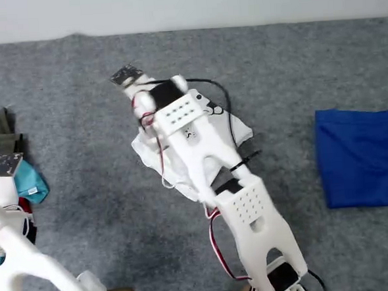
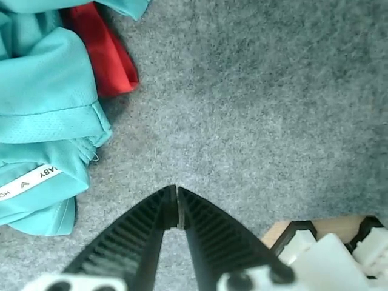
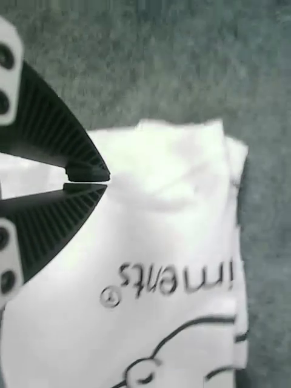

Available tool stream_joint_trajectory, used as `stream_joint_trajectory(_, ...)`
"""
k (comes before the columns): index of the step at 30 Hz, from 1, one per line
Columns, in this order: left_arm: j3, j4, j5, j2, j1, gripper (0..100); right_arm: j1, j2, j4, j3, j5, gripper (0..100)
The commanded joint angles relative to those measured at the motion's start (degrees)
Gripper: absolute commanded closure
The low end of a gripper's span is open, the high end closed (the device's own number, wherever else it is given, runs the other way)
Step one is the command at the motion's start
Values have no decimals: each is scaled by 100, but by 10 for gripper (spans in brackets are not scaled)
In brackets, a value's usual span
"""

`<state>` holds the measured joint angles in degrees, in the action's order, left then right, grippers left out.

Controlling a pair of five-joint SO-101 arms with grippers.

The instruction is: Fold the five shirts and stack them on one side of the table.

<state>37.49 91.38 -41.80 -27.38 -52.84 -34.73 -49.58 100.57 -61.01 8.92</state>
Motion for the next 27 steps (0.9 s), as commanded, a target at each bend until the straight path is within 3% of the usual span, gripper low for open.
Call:
stream_joint_trajectory(1, -57, -35, -53, -149, 0, 992, 409, -4, 242, 185, -264, 988)
stream_joint_trajectory(10, -57, -70, -53, -149, -9, 992, 356, 365, 242, 1820, -308, 988)
stream_joint_trajectory(22, -57, -70, -53, -149, 9, 992, 251, 1279, 180, 1881, -281, 984)
stream_joint_trajectory(27, -57, -70, -53, -149, 18, 992, -75, 1393, -576, 1881, -273, 983)
